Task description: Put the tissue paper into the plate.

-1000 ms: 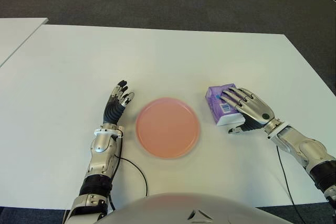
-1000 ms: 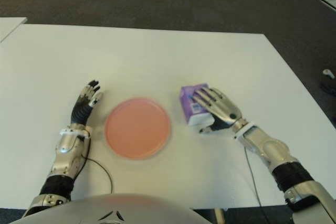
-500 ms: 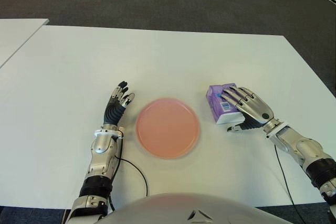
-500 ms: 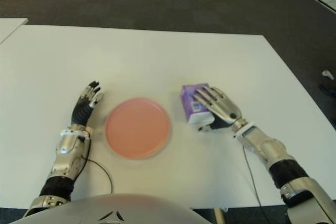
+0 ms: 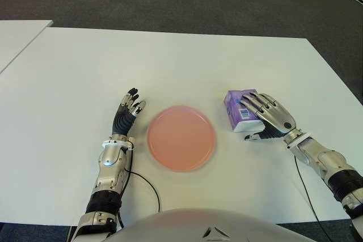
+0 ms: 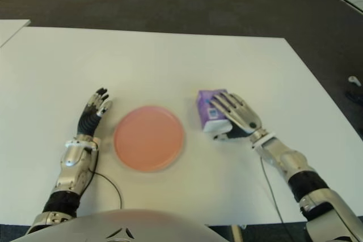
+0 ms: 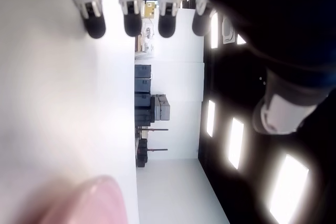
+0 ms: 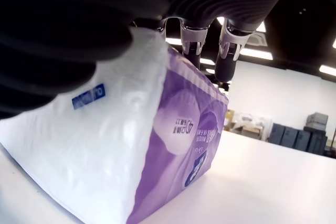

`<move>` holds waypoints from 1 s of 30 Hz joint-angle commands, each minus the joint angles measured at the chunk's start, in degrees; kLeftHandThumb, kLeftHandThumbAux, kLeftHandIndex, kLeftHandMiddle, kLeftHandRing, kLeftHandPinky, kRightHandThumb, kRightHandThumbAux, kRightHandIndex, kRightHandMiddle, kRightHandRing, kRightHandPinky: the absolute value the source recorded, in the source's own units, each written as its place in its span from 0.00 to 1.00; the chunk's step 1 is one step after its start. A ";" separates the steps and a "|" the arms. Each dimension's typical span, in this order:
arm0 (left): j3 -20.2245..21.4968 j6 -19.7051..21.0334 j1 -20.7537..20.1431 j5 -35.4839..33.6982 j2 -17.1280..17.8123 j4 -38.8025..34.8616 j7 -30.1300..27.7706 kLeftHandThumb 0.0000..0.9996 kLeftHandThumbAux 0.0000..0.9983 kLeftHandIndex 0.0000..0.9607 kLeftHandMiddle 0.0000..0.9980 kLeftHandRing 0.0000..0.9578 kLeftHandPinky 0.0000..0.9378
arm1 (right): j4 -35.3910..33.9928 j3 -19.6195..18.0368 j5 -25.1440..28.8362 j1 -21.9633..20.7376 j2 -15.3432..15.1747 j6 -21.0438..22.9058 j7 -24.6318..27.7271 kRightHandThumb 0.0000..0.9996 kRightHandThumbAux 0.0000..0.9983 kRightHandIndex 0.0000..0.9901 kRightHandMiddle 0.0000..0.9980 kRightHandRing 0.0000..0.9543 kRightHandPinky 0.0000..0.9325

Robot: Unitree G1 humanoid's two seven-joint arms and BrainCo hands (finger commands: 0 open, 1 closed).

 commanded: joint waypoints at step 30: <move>-0.08 1.96 2.24 0.68 -0.69 0.03 1.14 0.00 0.52 0.00 0.00 0.00 0.00 | 15.27 10.05 4.16 -0.77 9.56 -8.57 4.49 0.74 0.71 0.44 0.82 0.85 0.88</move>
